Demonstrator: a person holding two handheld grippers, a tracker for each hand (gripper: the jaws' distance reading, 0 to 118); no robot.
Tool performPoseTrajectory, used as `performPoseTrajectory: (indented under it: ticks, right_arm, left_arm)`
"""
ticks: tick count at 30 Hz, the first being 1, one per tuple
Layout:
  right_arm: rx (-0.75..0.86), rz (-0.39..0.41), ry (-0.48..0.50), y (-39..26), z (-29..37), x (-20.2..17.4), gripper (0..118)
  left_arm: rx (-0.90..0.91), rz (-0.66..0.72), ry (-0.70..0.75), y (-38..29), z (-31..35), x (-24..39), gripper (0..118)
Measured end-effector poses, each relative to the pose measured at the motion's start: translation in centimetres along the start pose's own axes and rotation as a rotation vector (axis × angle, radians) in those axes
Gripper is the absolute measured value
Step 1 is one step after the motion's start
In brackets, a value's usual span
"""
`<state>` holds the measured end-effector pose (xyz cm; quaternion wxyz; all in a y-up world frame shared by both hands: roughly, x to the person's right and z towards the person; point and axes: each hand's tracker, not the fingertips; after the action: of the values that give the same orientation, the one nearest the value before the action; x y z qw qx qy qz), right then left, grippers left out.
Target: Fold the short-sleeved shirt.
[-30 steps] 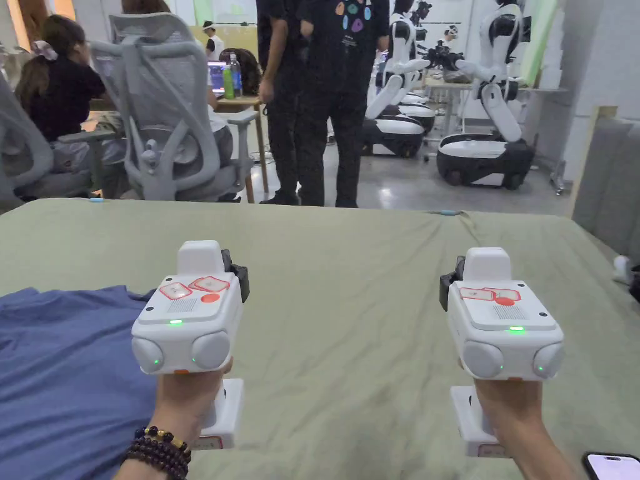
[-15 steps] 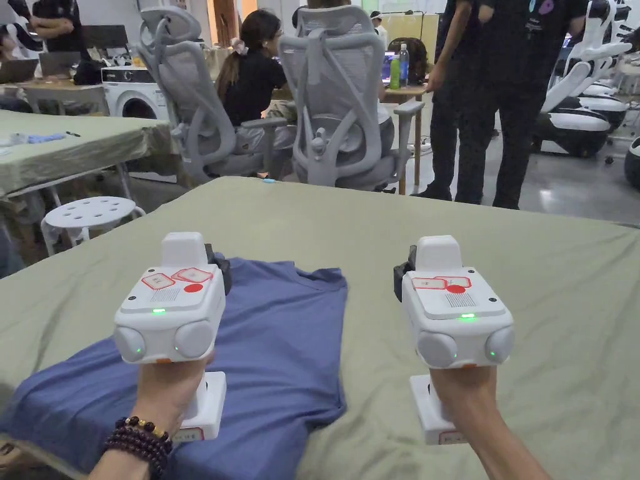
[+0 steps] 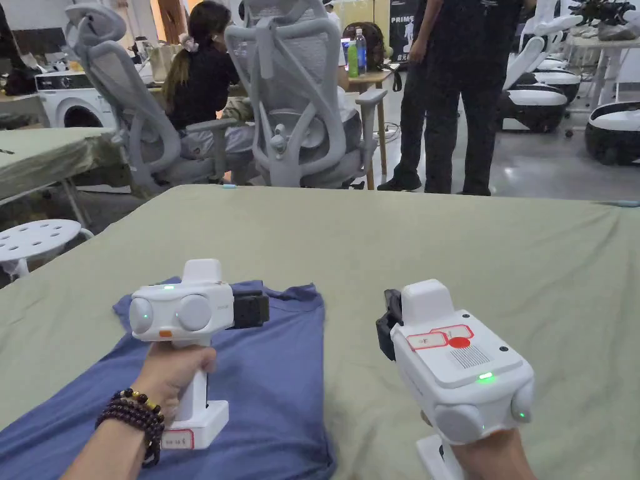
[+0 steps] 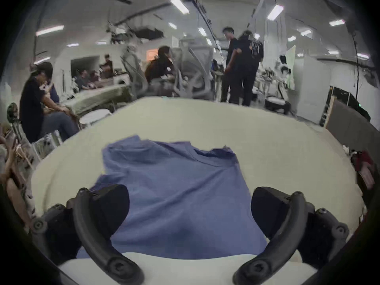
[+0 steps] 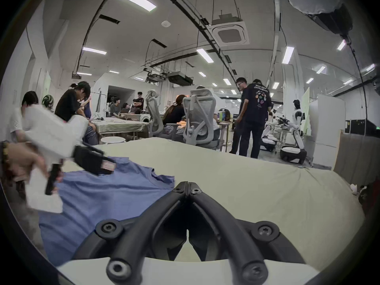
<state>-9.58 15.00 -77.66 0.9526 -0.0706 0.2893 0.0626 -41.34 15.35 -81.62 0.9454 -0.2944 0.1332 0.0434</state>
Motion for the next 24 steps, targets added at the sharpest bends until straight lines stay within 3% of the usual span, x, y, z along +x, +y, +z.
performPoseTrajectory:
  ticks: [3,7,9,10,11,12,13,14,15,21,24]
  right_arm:
    - [-0.041,-0.009,0.036,-1.6,-1.8,0.4,0]
    - [-0.078,-0.013,0.039,-3.4,-3.7,1.2,0]
    - [-0.084,-0.020,0.037,-3.9,-4.4,1.5,1]
    - [-0.088,-0.031,0.032,-3.8,-4.3,1.6,2]
    - [-0.093,-0.045,0.027,-3.9,-4.4,1.7,2]
    - [-0.098,-0.063,0.021,-4.1,-4.5,1.7,2]
    - [-0.100,-0.075,0.021,-4.2,-4.4,1.7,2]
    - [-0.099,-0.083,0.023,-4.1,-4.3,1.7,2]
    - [-0.097,-0.086,0.024,-4.2,-4.2,1.7,2]
    - [-0.092,-0.103,0.041,-4.0,-2.2,3.4,3]
    - [-0.078,-0.081,-0.012,-3.0,0.8,5.5,3]
  left_arm:
    - [-0.117,-0.010,-0.035,0.5,-6.7,0.7,116]
    - [-0.326,-0.044,-0.074,-1.2,-13.8,1.2,99]
    - [-0.316,-0.137,-0.035,-3.0,-14.5,2.2,107]
    - [-0.255,-0.123,-0.025,-2.6,-13.9,2.3,108]
    - [-0.317,-0.112,-0.026,-1.9,-14.0,2.3,107]
    - [-0.314,-0.070,-0.044,-1.2,-13.5,1.6,88]
    - [-0.240,-0.048,-0.066,-0.9,-12.7,1.3,61]
    - [-0.192,-0.072,-0.039,-0.8,-12.2,1.3,18]
    - [-0.179,-0.116,0.020,-0.9,-12.2,1.1,3]
    - [-0.131,-0.159,-0.011,0.0,-9.0,3.5,3]
    - [-0.028,-0.092,-0.198,4.0,-5.6,6.2,3]
